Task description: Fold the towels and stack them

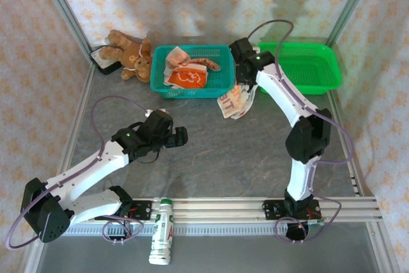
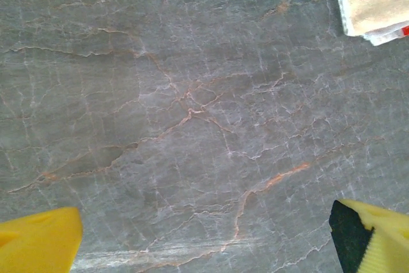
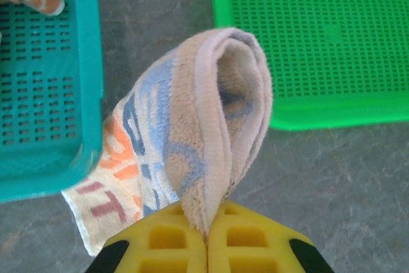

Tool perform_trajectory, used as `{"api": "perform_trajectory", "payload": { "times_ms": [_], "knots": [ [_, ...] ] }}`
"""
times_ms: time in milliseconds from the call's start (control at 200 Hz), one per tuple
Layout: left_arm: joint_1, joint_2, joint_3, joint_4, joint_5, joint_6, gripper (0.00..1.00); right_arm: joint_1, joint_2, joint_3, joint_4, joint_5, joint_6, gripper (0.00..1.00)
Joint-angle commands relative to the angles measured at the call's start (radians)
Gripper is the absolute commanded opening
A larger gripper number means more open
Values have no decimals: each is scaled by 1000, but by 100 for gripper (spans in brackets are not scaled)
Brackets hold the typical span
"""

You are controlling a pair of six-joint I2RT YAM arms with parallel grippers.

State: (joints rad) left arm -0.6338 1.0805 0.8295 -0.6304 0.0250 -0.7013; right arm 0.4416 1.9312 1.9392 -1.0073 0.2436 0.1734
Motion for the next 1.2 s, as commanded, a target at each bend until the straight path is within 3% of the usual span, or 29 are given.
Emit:
{"api": "perform_trajectory", "payload": {
  "times_ms": [0, 270, 711, 1196],
  "knots": [
    [15, 4, 50, -53, -29, 34, 100, -45, 70, 109, -39, 37, -53, 0],
    [40, 35, 87, -70, -25, 40, 100, -120, 265, 395, -102, 17, -58, 0],
    [58, 93, 124, -71, -16, 45, 100, -159, 401, 623, -86, -18, -55, 0],
    [66, 87, 132, -77, -38, 31, 100, -310, 383, 625, -67, -60, -76, 0]
  ]
}}
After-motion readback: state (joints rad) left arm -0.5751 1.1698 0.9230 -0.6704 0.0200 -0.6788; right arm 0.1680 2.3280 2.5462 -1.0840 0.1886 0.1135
